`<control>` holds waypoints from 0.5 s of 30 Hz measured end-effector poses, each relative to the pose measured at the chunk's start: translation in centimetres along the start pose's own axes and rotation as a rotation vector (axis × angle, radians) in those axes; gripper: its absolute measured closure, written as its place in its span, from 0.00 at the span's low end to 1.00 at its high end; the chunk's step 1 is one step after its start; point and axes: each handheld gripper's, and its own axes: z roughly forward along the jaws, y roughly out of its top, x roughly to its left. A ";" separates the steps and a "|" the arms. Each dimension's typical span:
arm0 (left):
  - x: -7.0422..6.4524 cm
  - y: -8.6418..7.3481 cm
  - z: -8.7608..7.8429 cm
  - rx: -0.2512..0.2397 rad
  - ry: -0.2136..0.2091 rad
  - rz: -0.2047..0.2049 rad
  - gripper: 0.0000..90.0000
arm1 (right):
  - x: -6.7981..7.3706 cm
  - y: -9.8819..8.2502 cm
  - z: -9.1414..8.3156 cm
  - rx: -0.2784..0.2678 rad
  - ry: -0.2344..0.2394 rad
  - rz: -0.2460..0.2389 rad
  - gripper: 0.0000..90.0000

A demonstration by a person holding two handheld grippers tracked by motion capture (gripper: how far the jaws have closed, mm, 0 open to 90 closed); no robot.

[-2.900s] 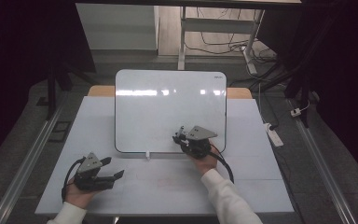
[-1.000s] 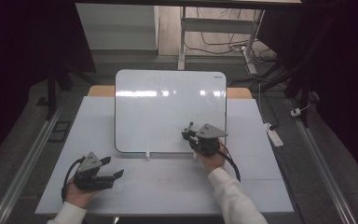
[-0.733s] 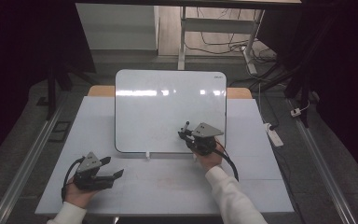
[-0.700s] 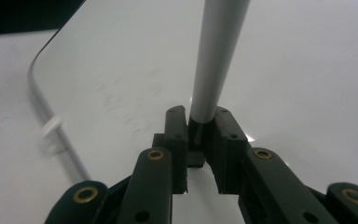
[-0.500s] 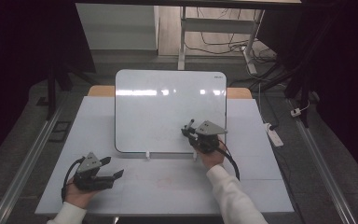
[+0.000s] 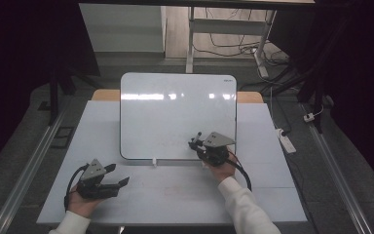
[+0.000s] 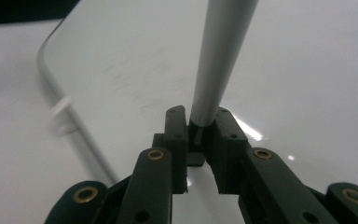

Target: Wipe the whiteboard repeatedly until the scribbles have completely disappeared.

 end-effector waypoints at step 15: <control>0.0 0.1 0.0 -0.008 0.010 -0.001 0.31 | 0.4 0.9 -3.0 0.006 0.058 0.002 0.86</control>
